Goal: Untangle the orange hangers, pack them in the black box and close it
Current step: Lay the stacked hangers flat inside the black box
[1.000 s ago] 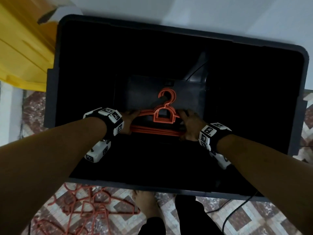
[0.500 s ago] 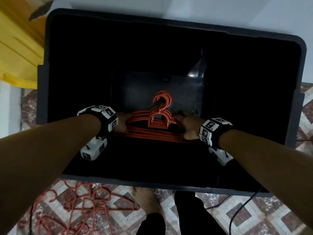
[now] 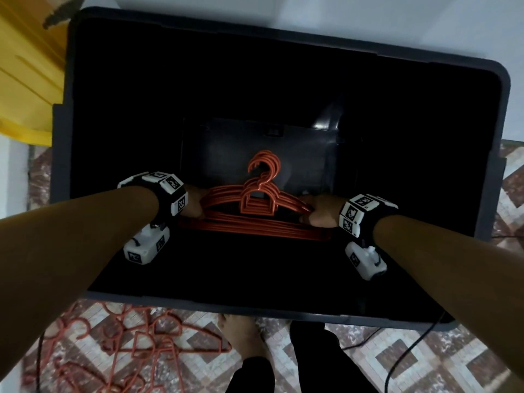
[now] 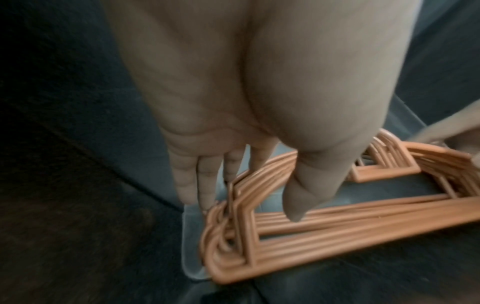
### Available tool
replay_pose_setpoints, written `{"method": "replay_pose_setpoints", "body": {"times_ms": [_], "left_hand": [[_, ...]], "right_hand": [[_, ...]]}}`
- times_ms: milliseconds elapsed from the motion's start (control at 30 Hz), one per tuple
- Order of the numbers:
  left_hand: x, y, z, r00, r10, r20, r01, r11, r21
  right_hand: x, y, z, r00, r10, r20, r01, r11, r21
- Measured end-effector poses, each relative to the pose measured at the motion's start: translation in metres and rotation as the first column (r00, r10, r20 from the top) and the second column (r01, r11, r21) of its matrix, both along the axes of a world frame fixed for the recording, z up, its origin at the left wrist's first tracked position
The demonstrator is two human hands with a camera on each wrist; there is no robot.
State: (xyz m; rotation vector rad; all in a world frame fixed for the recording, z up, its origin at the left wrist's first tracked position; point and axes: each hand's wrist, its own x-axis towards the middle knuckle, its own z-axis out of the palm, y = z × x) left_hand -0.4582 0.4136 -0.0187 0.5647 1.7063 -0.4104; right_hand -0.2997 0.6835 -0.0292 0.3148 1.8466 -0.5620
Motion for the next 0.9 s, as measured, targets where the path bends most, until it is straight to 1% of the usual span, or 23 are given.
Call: {"method": "replay_pose_setpoints", "body": {"times_ms": [133, 200, 333, 400, 467, 533, 667, 833, 900], "left_hand": [[-0.01, -0.006, -0.002, 0.996, -0.074, -0.049, 0.073, 0.997, -0.026], [-0.012, -0.009, -0.002, 0.995, -0.097, -0.03, 0.096, 0.994, -0.048], [-0.013, -0.014, -0.005, 0.995, -0.09, -0.044, 0.087, 0.994, -0.073], [-0.015, -0.015, -0.002, 0.996, -0.068, -0.051, 0.063, 0.995, -0.083], [-0.015, -0.017, 0.0, 0.998, -0.007, -0.065, 0.003, 0.998, -0.057], [-0.015, -0.02, 0.0, 0.997, 0.048, -0.068, -0.051, 0.997, -0.049], [-0.014, -0.023, -0.002, 0.995, 0.081, -0.056, -0.084, 0.995, -0.062], [-0.014, -0.025, -0.002, 0.996, 0.084, -0.038, -0.086, 0.995, -0.043], [-0.014, -0.026, -0.002, 0.994, 0.103, -0.035, -0.104, 0.994, -0.029]], "right_hand": [[-0.012, -0.013, 0.004, 1.0, 0.006, 0.007, -0.006, 0.998, -0.063], [-0.016, -0.017, 0.004, 1.0, 0.022, 0.016, -0.021, 0.996, -0.087], [-0.018, -0.022, 0.003, 0.999, 0.04, 0.023, -0.038, 0.996, -0.079], [-0.015, -0.025, 0.004, 0.997, 0.075, 0.002, -0.075, 0.996, -0.05], [-0.013, -0.025, 0.004, 0.995, 0.094, -0.037, -0.095, 0.995, -0.037], [-0.011, -0.024, 0.002, 0.993, 0.106, -0.043, -0.107, 0.994, -0.028], [-0.011, -0.023, -0.003, 0.987, 0.161, 0.014, -0.161, 0.987, -0.006], [-0.014, -0.023, -0.001, 0.981, 0.193, 0.0, -0.193, 0.981, -0.01], [-0.015, -0.021, 0.003, 0.984, 0.176, -0.01, -0.176, 0.984, -0.021]]}}
